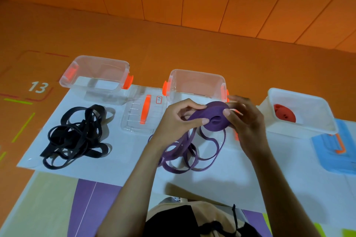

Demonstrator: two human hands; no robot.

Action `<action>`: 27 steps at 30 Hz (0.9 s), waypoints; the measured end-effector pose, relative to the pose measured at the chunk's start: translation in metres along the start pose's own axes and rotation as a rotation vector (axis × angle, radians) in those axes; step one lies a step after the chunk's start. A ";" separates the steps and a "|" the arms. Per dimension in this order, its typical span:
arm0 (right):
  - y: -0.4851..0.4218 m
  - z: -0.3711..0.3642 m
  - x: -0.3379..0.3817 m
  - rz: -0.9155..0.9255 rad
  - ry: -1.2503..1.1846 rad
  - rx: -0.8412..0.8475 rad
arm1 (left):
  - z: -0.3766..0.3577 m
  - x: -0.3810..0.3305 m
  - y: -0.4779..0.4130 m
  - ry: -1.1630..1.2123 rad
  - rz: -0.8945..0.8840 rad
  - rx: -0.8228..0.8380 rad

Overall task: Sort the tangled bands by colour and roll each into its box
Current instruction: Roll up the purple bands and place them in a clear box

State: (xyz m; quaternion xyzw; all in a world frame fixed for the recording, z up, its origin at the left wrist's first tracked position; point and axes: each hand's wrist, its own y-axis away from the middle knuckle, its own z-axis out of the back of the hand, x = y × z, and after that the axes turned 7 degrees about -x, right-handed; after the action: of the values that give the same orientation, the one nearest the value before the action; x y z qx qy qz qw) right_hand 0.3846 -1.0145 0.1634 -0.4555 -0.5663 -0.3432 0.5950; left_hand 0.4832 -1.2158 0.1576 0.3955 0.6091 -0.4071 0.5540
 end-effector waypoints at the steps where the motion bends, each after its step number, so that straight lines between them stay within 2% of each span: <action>1: 0.001 0.002 -0.001 -0.002 0.023 0.037 | 0.002 -0.001 0.000 -0.002 -0.007 -0.006; 5: 0.002 0.000 0.003 0.040 0.131 0.099 | -0.006 -0.003 0.002 0.020 -0.073 -0.073; 11: 0.005 -0.007 0.011 0.120 0.109 -0.008 | -0.009 -0.007 0.003 0.021 -0.075 -0.112; 16: 0.008 -0.005 0.009 0.116 0.128 0.112 | -0.002 -0.010 0.001 -0.016 -0.103 -0.077; 21: 0.005 0.001 0.020 0.147 0.191 0.009 | -0.017 -0.010 0.006 0.038 -0.086 -0.154; 24: 0.007 0.003 0.021 0.162 0.175 -0.070 | -0.011 -0.008 0.005 0.043 -0.045 -0.065; 27: 0.011 0.008 0.018 0.158 0.199 0.005 | -0.006 -0.008 0.004 -0.015 -0.042 -0.011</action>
State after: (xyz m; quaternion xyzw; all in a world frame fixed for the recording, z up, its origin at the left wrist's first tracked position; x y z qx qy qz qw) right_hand 0.3944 -1.0015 0.1794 -0.4608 -0.4677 -0.3375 0.6745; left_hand 0.4851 -1.2093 0.1659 0.3766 0.6153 -0.4180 0.5522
